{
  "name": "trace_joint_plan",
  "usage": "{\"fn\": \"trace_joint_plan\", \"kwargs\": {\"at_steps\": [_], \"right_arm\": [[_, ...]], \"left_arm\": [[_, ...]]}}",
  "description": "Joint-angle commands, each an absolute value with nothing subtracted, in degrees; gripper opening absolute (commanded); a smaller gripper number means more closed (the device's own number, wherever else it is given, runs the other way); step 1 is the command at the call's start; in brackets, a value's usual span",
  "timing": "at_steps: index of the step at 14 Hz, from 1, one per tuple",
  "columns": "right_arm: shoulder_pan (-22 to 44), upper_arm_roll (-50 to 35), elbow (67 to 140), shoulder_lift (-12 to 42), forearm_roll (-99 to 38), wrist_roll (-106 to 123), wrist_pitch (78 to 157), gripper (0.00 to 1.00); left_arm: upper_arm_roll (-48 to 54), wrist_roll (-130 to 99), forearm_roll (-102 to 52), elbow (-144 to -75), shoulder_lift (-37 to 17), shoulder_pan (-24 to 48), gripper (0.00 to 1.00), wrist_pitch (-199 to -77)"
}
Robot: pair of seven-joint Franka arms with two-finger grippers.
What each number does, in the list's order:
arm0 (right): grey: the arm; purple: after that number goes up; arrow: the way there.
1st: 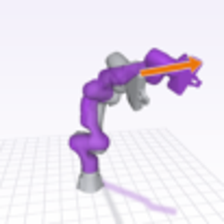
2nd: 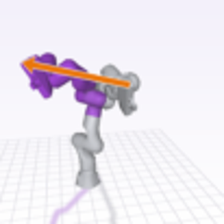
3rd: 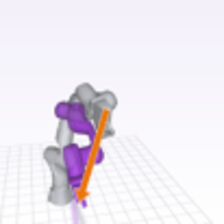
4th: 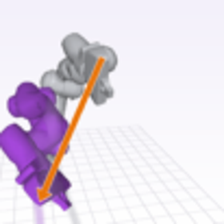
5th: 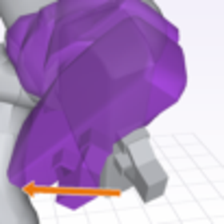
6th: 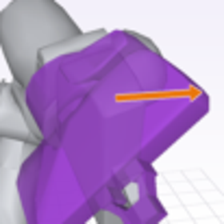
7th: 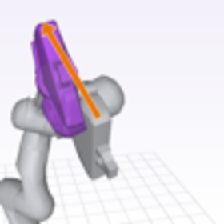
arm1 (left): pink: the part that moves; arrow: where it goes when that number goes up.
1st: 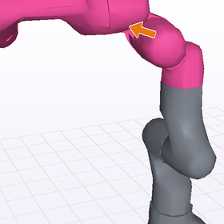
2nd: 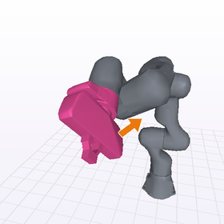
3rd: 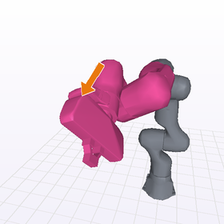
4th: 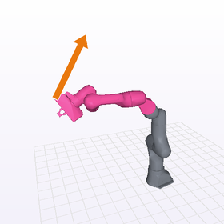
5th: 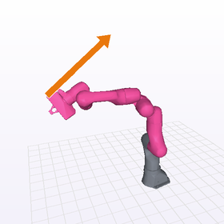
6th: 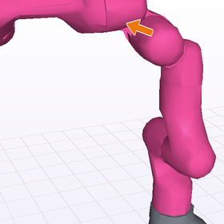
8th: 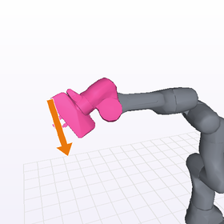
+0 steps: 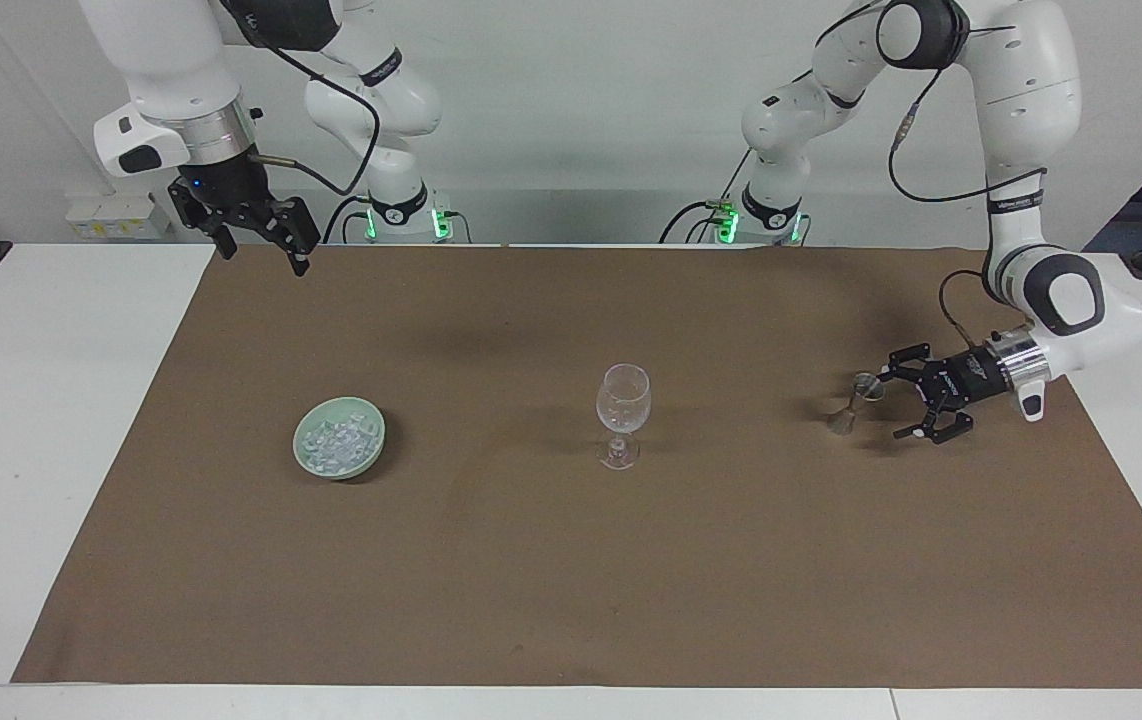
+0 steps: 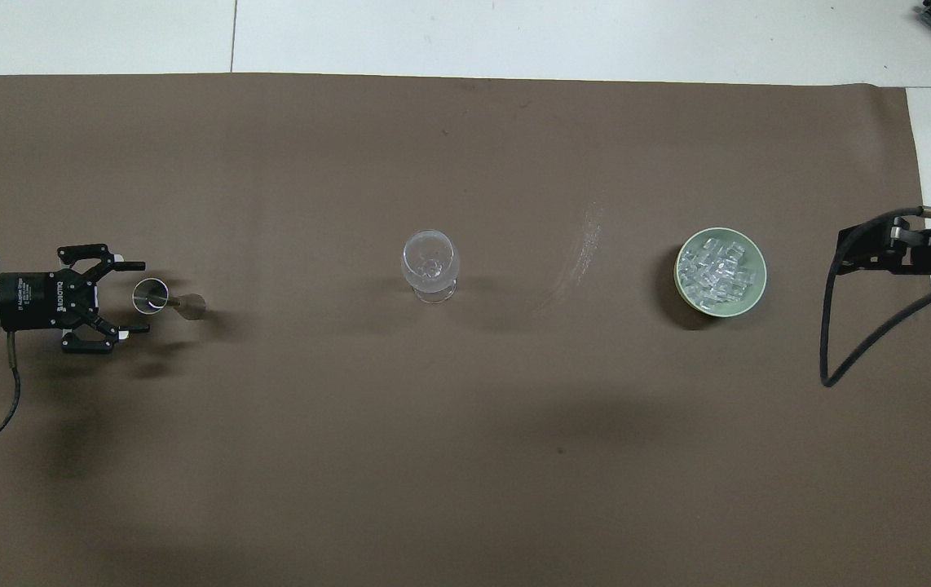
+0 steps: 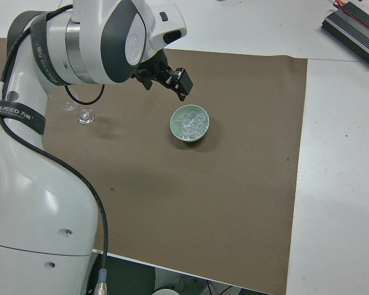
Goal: Pour wine and add ice with both arms
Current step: 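Close the left gripper around the small silver metal cup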
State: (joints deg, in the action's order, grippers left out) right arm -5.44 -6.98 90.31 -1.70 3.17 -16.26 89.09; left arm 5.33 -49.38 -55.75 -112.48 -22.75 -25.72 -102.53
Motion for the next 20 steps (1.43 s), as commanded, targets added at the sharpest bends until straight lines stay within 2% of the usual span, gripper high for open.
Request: {"fn": "trace_joint_plan", "kwargs": {"at_steps": [1,14,16,20], "right_arm": [[-6.42,-7.38,90.97,-2.37,2.29,-14.68,89.56,1.00],[-6.42,-7.38,90.97,-2.37,2.29,-14.68,89.56,1.00],[-6.42,-7.38,90.97,-2.37,2.29,-14.68,89.56,1.00],[-6.33,-7.38,90.97,-2.37,2.29,-14.68,89.56,1.00]], "left_arm": [[5.54,-49.92,-57.91,-113.55,-22.15,-25.14,1.00,-103.45],[5.80,-48.87,-59.24,-115.40,-21.71,-23.82,1.00,-103.71],[5.80,-48.87,-59.15,-115.49,-21.71,-23.82,0.87,-103.62],[5.80,-48.87,-59.15,-115.49,-21.71,-23.82,0.82,-103.36]]}}
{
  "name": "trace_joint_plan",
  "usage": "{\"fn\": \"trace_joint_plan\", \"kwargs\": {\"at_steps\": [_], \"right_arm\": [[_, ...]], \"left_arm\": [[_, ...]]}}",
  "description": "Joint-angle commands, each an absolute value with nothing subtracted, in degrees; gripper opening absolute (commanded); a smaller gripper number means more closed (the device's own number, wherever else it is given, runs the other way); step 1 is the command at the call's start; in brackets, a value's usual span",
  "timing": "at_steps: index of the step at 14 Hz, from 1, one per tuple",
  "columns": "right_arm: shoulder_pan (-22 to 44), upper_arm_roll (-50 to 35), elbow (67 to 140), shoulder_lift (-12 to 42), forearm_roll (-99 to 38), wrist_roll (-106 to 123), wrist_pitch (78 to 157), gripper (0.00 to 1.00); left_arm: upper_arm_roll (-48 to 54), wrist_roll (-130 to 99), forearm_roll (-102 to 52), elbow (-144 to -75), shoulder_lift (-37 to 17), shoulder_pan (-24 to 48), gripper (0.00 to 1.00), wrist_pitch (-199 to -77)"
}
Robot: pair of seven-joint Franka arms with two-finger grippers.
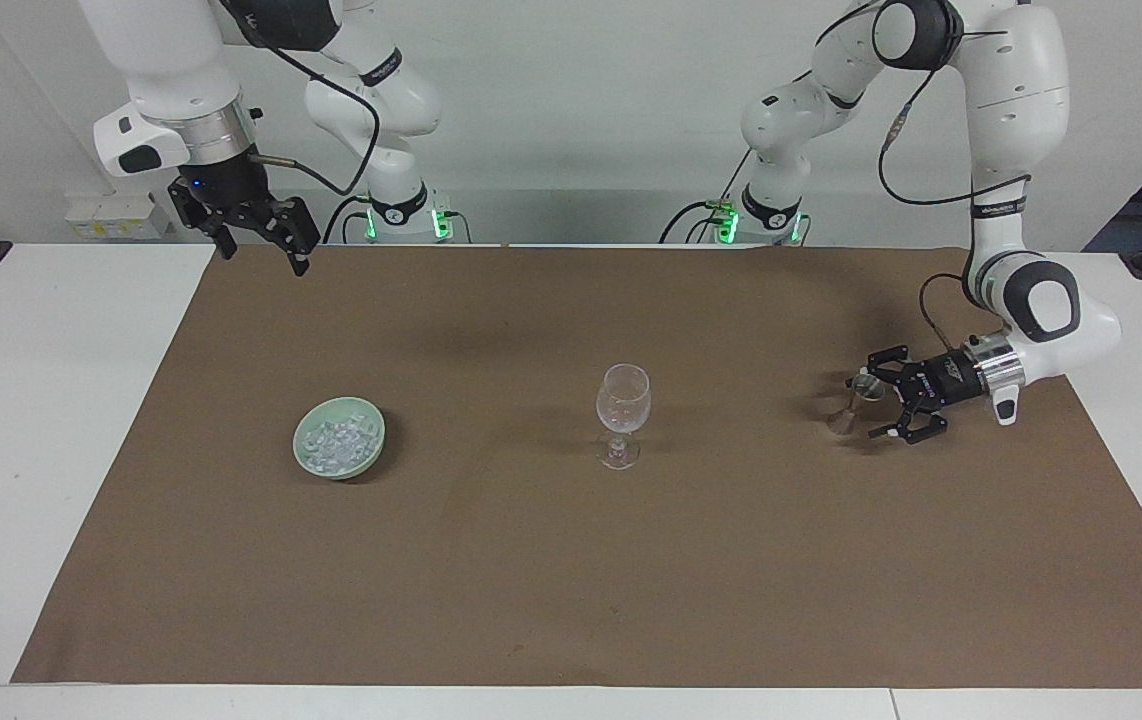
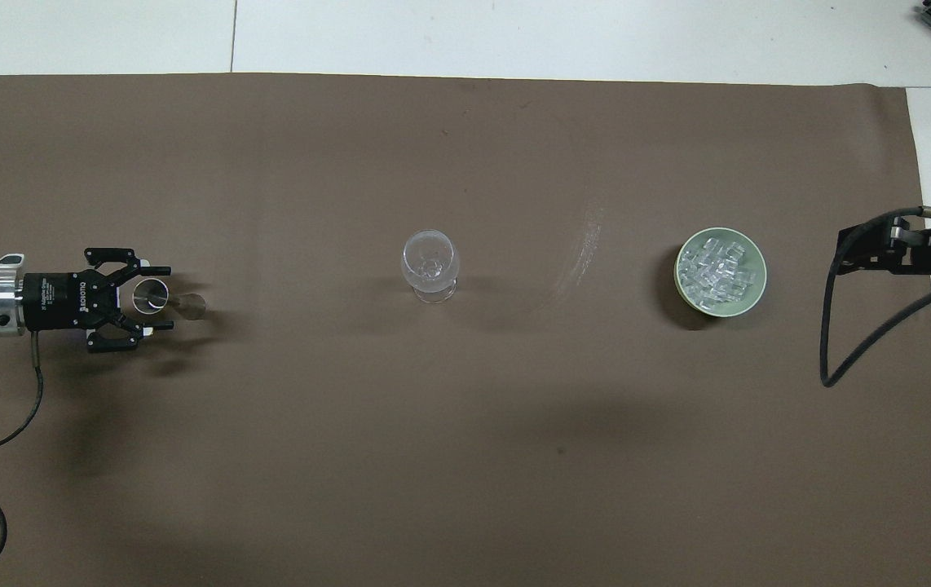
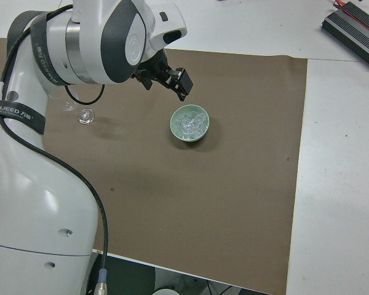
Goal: Pour wine and add ice with both arms
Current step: 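Close the left gripper around the small silver metal cup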
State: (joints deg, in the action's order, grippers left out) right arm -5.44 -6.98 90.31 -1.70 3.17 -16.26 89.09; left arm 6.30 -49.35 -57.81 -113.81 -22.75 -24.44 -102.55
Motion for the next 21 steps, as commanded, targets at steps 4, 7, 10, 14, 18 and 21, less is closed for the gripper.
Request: {"fn": "trace_joint_plan", "kwargs": {"at_steps": [4,7,10,14,18,21], "right_arm": [[-6.33,-7.38,90.97,-2.37,2.37,-14.68,89.65,1.00],[-6.42,-7.38,90.97,-2.37,2.29,-14.68,89.56,1.00],[-6.42,-7.38,90.97,-2.37,2.29,-14.68,89.65,1.00],[-6.42,-7.38,90.97,-2.37,2.37,-14.68,89.65,1.00],[-7.29,-7.38,90.97,-2.37,2.29,-14.68,89.65,1.00],[-7.56,-7.38,90.97,-2.37,2.37,-14.59,89.65,1.00]], "left_arm": [[5.80,-48.78,-59.15,-115.49,-21.62,-23.82,0.64,-102.83],[5.80,-48.78,-59.15,-115.58,-21.62,-23.82,0.61,-102.83],[5.80,-48.69,-59.15,-115.58,-21.53,-23.82,0.42,-102.48],[5.71,-48.78,-59.15,-115.58,-21.53,-23.82,0.05,-102.48],[5.80,-48.78,-59.15,-115.58,-21.53,-23.91,0.00,-101.87],[5.89,-48.78,-59.41,-115.05,-21.53,-23.91,0.00,-99.76]]}}
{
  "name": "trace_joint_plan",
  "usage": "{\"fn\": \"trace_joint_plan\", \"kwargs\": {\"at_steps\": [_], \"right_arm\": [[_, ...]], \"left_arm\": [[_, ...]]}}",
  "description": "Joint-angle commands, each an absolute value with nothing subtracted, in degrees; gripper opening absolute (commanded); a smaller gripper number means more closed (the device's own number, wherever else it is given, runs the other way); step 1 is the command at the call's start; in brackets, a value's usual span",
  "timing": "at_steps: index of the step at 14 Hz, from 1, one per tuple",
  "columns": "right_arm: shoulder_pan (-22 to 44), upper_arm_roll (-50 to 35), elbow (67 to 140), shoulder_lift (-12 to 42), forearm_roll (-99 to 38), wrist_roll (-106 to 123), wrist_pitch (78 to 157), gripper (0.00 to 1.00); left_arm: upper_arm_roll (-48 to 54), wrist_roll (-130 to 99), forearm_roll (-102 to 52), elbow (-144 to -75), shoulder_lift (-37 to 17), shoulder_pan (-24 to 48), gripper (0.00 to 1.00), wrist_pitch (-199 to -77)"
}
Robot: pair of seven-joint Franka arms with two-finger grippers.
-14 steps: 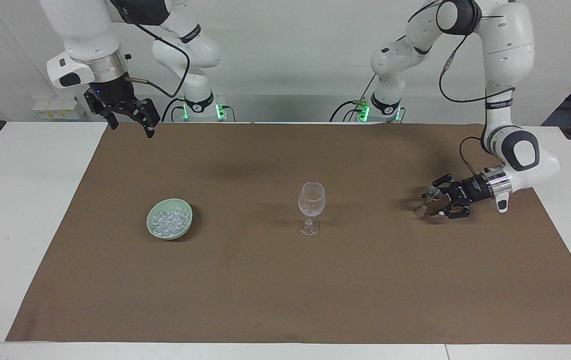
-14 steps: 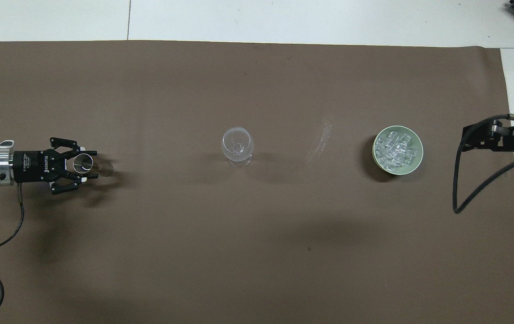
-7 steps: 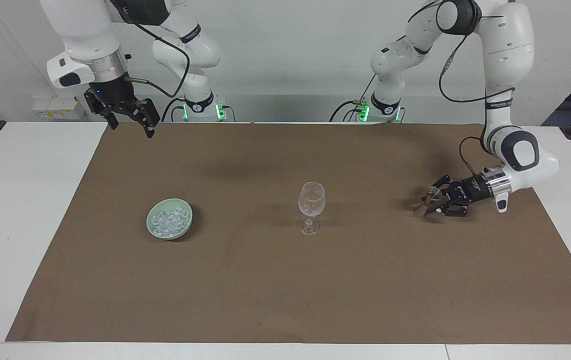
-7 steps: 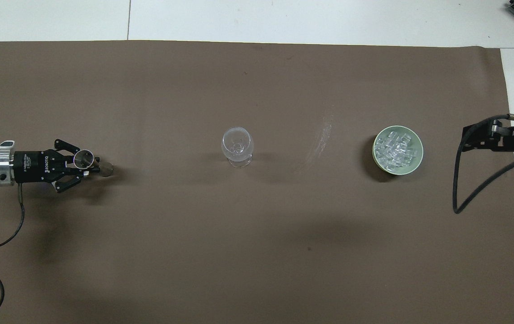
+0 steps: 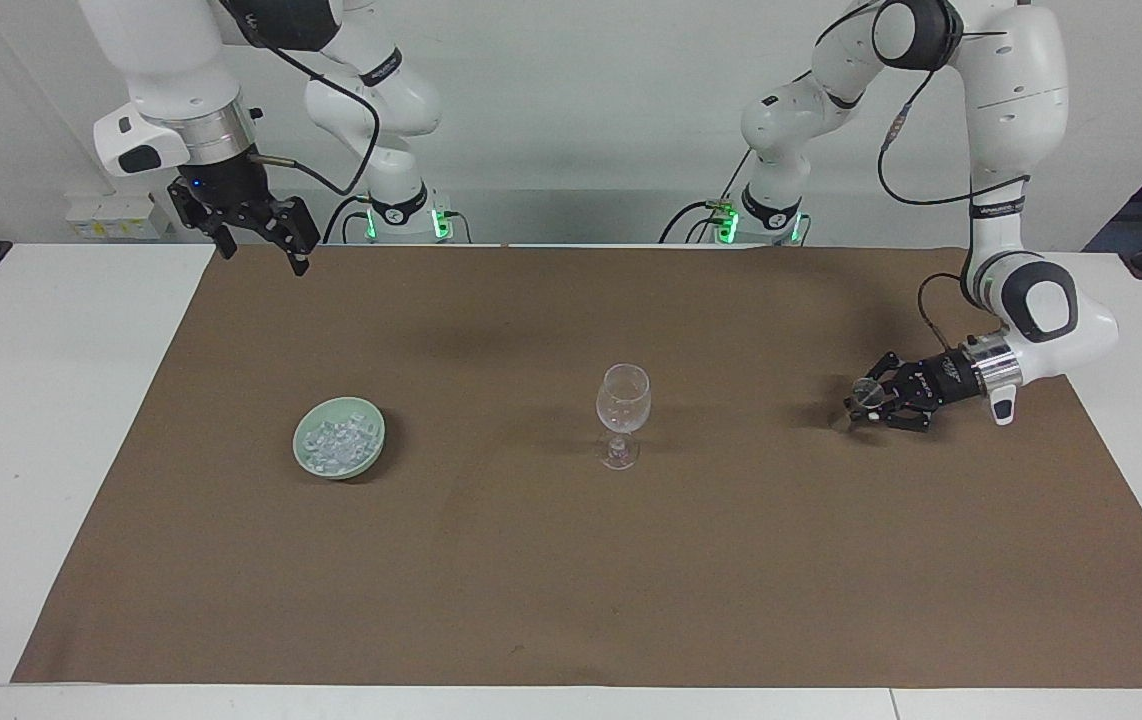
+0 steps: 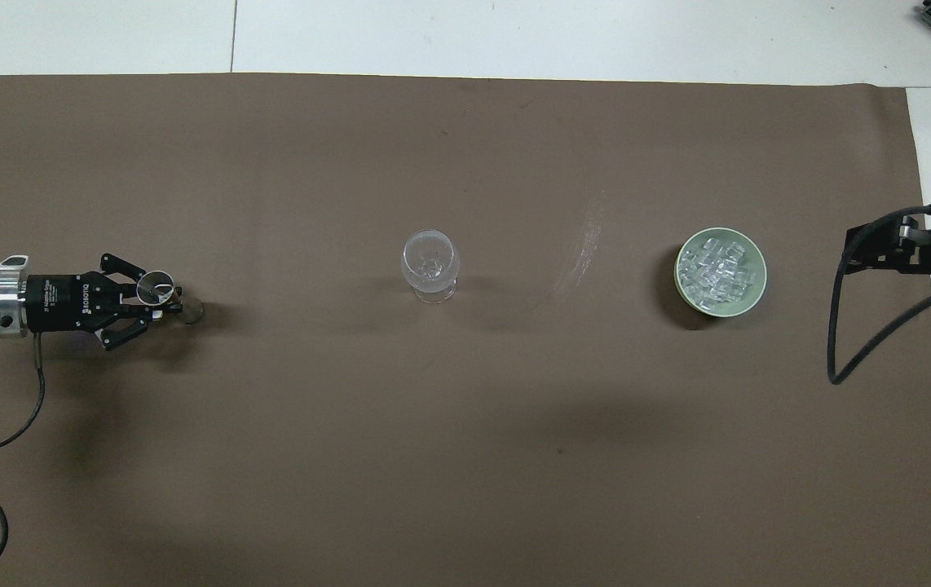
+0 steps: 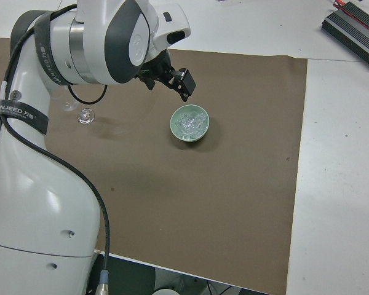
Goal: Pour wine and add ice with both arms
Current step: 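Close the left gripper around the small silver metal cup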
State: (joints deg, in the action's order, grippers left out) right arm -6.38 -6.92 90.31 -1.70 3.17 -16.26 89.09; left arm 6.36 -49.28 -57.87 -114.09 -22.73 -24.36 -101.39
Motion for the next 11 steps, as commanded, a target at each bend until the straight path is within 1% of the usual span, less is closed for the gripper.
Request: {"fn": "trace_joint_plan", "kwargs": {"at_steps": [1,7,9,11], "right_arm": [[-7.56,-7.38,90.97,-2.37,2.37,-14.59,89.56,1.00],[-7.91,-7.38,90.97,-2.29,2.37,-14.41,90.17,1.00],[-7.91,-7.38,90.97,-2.29,2.37,-14.33,90.26,1.00],[-7.91,-7.38,90.97,-2.29,2.37,-14.33,90.26,1.00]], "left_arm": [[5.80,-48.78,-60.02,-114.87,-21.62,-23.91,0.00,-99.15],[6.33,-49.48,-60.91,-112.68,-20.92,-22.68,0.00,-96.69],[6.59,-50.18,-60.91,-112.59,-19.61,-22.50,0.00,-96.42],[6.86,-53.94,-60.91,-112.06,-17.59,-19.79,0.00,-97.38]]}}
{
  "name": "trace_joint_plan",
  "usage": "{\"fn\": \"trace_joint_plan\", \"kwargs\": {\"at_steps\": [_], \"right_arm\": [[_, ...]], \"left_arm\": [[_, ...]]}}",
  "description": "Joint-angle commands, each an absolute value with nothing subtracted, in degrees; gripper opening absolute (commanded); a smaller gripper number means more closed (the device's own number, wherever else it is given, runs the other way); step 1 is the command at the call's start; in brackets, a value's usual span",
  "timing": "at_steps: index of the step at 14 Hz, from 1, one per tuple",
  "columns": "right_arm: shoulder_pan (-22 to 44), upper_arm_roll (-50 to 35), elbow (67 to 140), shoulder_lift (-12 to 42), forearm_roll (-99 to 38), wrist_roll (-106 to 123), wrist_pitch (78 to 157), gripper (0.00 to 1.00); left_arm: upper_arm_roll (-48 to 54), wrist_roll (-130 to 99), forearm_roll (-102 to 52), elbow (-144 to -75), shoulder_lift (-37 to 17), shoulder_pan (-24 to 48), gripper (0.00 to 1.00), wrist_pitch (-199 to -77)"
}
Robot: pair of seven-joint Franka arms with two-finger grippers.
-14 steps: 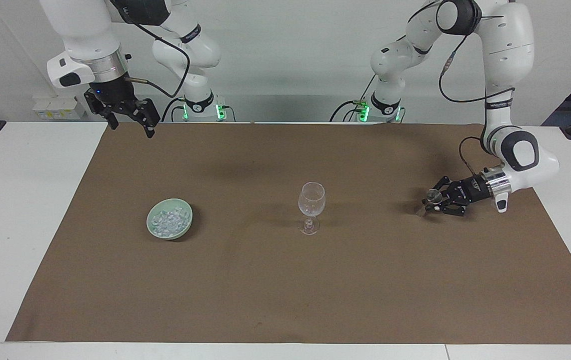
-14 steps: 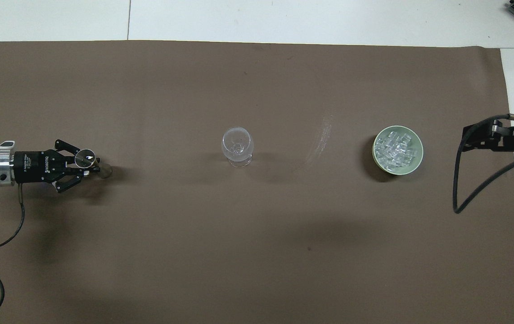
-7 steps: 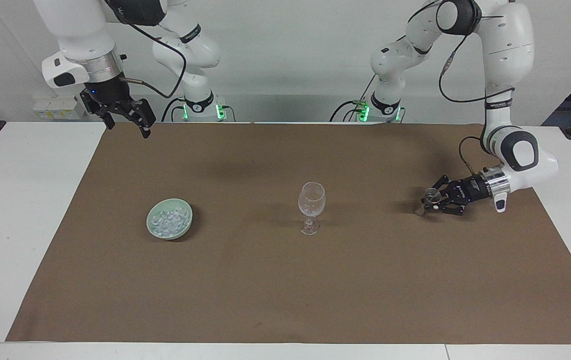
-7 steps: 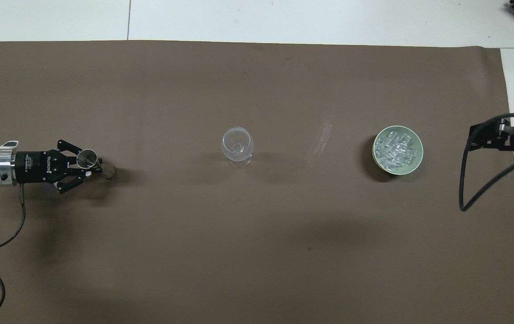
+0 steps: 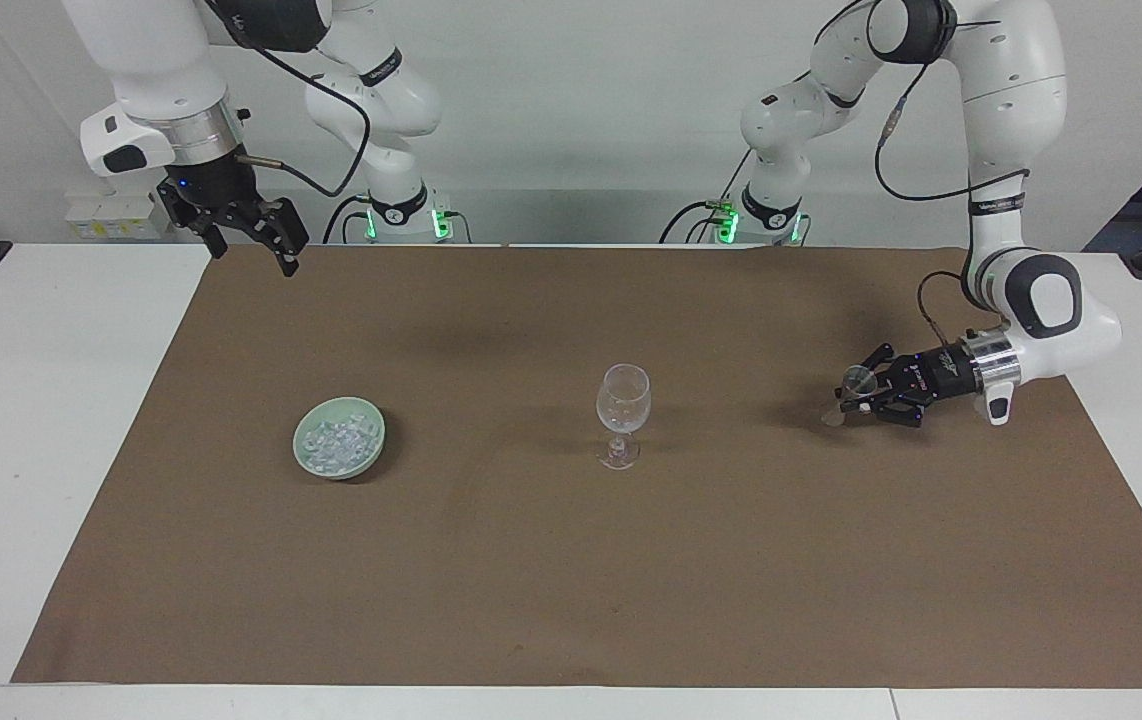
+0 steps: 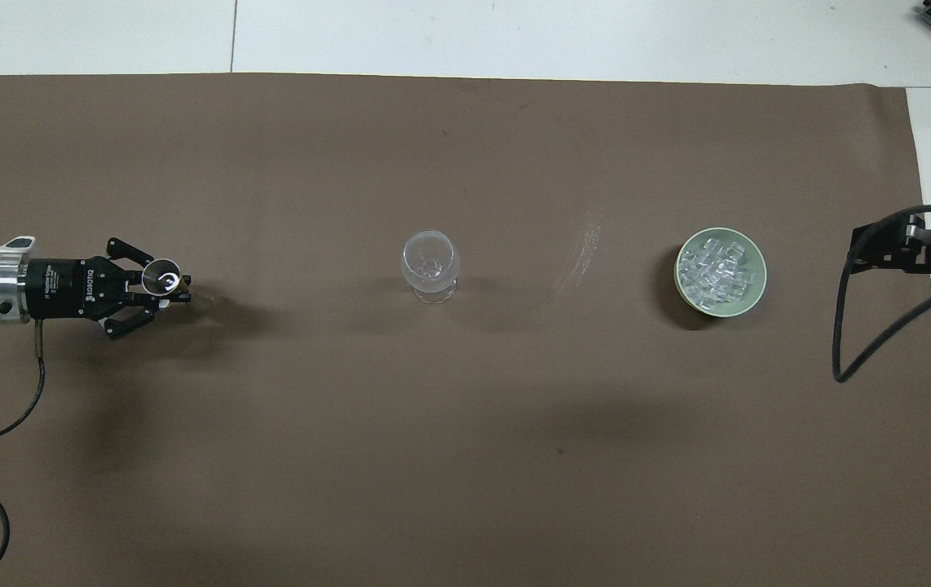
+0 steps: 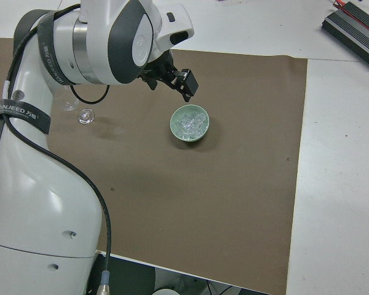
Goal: Pour wine and add ice with both arms
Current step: 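Close the left gripper around the small silver metal cup, then lift and carry the metal cup with the left gripper toward the clear cup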
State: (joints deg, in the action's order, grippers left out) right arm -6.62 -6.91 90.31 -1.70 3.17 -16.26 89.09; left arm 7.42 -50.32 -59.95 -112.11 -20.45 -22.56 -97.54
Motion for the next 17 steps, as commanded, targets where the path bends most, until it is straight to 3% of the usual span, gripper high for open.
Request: {"fn": "trace_joint_plan", "kwargs": {"at_steps": [1,17], "right_arm": [[-7.65,-7.38,91.05,-2.29,2.37,-14.33,90.26,1.00],[-7.47,-7.38,91.41,-2.46,2.37,-14.33,90.18,1.00]], "left_arm": [[6.68,-56.75,-60.91,-111.45,-16.27,-17.25,0.00,-97.99],[6.86,-73.91,-65.04,-110.57,-9.32,-0.72,0.00,-110.03]]}}
